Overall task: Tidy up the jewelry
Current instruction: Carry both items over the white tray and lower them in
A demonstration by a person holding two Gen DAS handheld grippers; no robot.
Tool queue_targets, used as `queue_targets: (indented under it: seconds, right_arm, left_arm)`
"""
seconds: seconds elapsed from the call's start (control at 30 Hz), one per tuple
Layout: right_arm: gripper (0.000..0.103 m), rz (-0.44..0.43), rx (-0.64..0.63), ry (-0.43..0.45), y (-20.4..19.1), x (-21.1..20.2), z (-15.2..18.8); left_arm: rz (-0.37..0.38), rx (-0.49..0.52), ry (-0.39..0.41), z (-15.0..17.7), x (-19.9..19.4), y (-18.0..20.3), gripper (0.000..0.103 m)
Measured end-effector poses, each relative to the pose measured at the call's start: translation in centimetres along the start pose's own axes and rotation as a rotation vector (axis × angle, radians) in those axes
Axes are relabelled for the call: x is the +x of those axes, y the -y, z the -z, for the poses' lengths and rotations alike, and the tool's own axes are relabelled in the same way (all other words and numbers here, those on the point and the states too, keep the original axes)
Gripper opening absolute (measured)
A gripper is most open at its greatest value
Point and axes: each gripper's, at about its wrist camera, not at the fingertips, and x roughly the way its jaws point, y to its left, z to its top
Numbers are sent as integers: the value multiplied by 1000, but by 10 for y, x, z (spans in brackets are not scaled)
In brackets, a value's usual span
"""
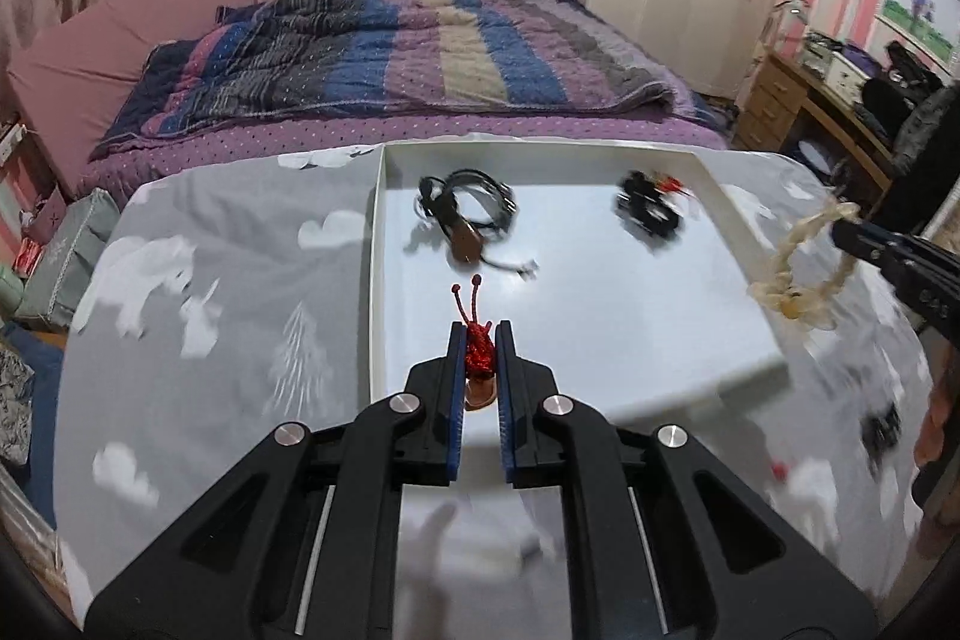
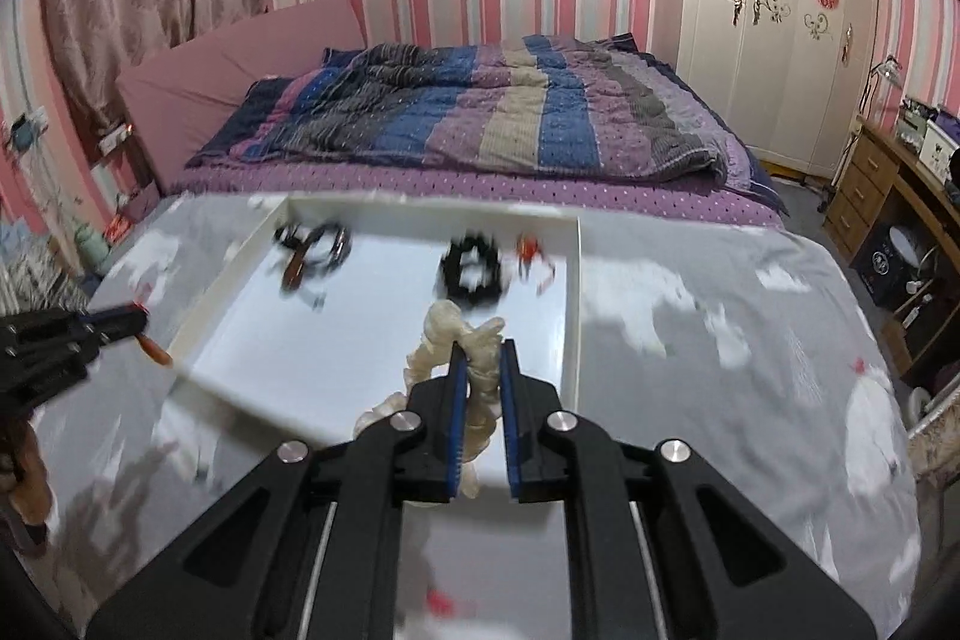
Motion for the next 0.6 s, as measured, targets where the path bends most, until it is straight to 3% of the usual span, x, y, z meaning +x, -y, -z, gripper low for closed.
queue_targets:
  seconds: [0.27,0.4,0.6]
  right_arm:
    - [10,10,18,-92,12,95,-28]
    - [10,78,-16,-153,9,130,-34]
    - [14,114,-6,-272,11,160,-33]
  left_arm:
    - [-18,-61,-116,-37,89,-17,7]
    - [-46,-59,-144,-46,108,-17,7]
    - [-116,-46,-184,-47,123,-18,12]
